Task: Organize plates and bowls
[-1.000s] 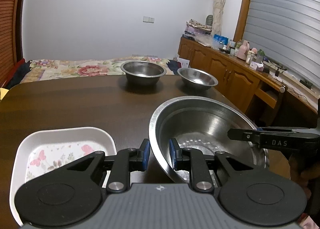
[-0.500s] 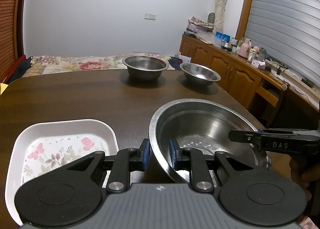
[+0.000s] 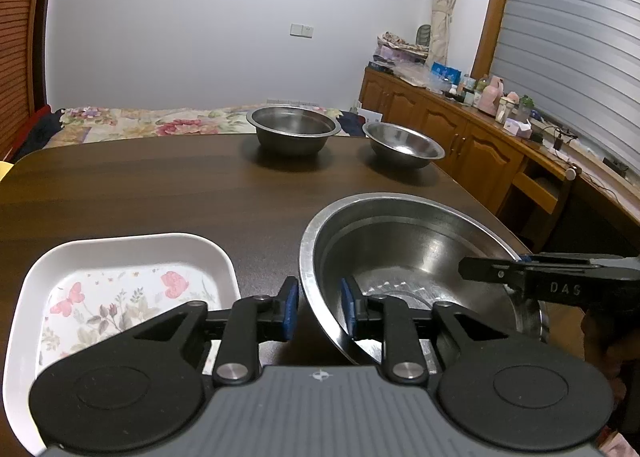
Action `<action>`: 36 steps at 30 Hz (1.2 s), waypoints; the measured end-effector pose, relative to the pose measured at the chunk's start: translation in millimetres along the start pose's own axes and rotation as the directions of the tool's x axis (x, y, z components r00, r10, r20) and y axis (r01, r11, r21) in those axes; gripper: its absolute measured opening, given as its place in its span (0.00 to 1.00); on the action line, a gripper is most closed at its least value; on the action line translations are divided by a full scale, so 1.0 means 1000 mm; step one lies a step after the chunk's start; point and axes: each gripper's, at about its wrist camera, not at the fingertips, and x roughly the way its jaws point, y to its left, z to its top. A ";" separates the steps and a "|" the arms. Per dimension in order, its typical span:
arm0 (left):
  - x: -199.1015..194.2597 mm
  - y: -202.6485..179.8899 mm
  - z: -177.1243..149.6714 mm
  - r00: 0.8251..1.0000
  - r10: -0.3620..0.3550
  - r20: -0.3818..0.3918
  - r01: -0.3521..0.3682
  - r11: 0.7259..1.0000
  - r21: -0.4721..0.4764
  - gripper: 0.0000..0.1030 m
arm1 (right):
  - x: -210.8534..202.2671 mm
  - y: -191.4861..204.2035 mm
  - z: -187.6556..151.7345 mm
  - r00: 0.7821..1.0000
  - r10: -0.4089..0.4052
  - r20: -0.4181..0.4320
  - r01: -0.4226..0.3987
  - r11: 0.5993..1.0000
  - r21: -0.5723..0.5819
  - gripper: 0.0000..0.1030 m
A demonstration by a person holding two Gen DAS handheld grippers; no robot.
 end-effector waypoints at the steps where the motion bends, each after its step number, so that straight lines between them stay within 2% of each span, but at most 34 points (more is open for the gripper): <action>1: 0.000 0.000 0.000 1.000 0.003 0.002 -0.003 1.000 -0.001 0.30 | -0.001 -0.001 0.001 1.000 -0.004 0.001 0.004 1.000 0.003 0.23; 2: 0.000 0.000 0.001 1.000 0.005 0.005 -0.005 1.000 -0.003 0.33 | -0.002 -0.002 0.003 1.000 -0.010 0.003 0.010 1.000 0.003 0.31; 5: -0.003 0.002 0.003 1.000 0.007 0.017 -0.006 1.000 -0.007 0.38 | -0.008 -0.005 0.007 1.000 -0.013 0.020 0.013 1.000 0.003 0.37; 8: -0.008 0.003 0.009 0.999 0.009 0.038 -0.009 1.000 -0.007 0.42 | -0.017 -0.008 0.016 0.999 -0.018 0.043 0.018 1.000 0.004 0.37; 25: -0.029 0.006 0.064 0.988 0.027 0.153 -0.037 0.997 0.063 0.42 | -0.061 -0.010 0.068 0.980 -0.045 0.195 0.062 0.995 -0.083 0.37; 32: -0.014 0.007 0.089 0.988 0.019 0.154 -0.034 0.995 0.098 0.42 | -0.048 -0.010 0.097 0.978 -0.015 0.209 0.038 0.994 -0.107 0.37; 36: 0.005 0.012 0.104 0.990 0.043 0.135 -0.061 0.989 0.133 0.42 | -0.019 -0.010 0.119 0.979 -0.002 0.204 0.036 0.986 -0.164 0.37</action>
